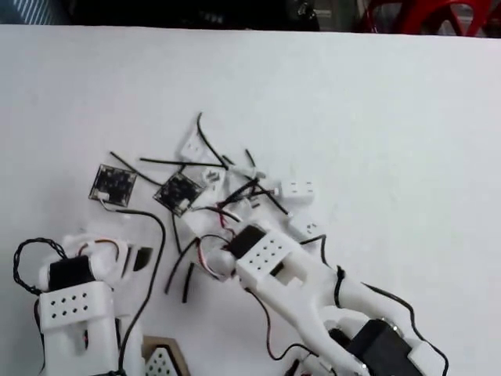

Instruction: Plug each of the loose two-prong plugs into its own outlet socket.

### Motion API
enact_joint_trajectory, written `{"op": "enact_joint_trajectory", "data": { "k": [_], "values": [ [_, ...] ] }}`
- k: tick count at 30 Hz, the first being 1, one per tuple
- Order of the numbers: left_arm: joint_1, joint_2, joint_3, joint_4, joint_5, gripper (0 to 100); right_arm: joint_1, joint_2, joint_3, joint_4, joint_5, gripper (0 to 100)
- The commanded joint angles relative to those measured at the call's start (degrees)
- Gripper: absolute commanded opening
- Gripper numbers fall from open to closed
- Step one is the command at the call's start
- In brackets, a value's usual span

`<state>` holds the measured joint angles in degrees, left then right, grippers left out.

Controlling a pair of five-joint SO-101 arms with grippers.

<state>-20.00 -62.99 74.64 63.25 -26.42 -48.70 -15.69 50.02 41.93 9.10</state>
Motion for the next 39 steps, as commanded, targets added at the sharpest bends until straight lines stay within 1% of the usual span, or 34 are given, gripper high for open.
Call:
{"op": "enact_joint_trajectory", "data": {
  "k": [1, 5, 11, 15, 20, 26, 29, 32, 36, 39],
  "values": [
    [-0.7, -1.0, -0.3, -1.1, 0.0, 30, 0.0, 0.5, 0.0, 1.5, 2.0, 1.7],
    [-0.7, -1.0, -0.3, -1.1, 0.0, 30, 0.0, 0.5, 2.7, -1.4, 2.9, 1.7],
    [-0.7, -1.0, -0.3, -1.1, 0.0, 30, 0.1, -0.7, 2.7, -1.2, 2.9, 1.7],
    [-0.7, -1.0, -0.3, -1.1, 0.0, 30, 0.0, -8.0, -1.4, 6.7, 2.4, 1.7],
    [-0.7, -1.0, -0.3, -1.1, 0.0, 30, 0.2, -21.7, -8.4, 17.5, -3.9, 1.7],
    [-0.7, -1.0, -0.3, -1.1, 0.0, 30, 0.4, -30.4, -17.2, 22.9, -5.4, 1.7],
    [-0.7, -1.0, -0.3, -1.1, 0.0, 30, 2.8, -30.4, -21.9, 24.0, -8.4, 1.7],
    [-0.7, -1.0, -0.2, -1.1, 0.0, 30, 6.8, -29.7, -25.3, 23.6, -10.1, 1.7],
    [-0.7, -1.0, -0.2, -1.1, 0.0, 30, 12.6, -28.1, -28.4, 22.8, -10.0, 1.8],
    [-0.7, -1.0, -0.2, -1.1, 0.0, 30, 18.5, -26.1, -28.7, 18.4, -9.9, 1.8]
  ]
}}
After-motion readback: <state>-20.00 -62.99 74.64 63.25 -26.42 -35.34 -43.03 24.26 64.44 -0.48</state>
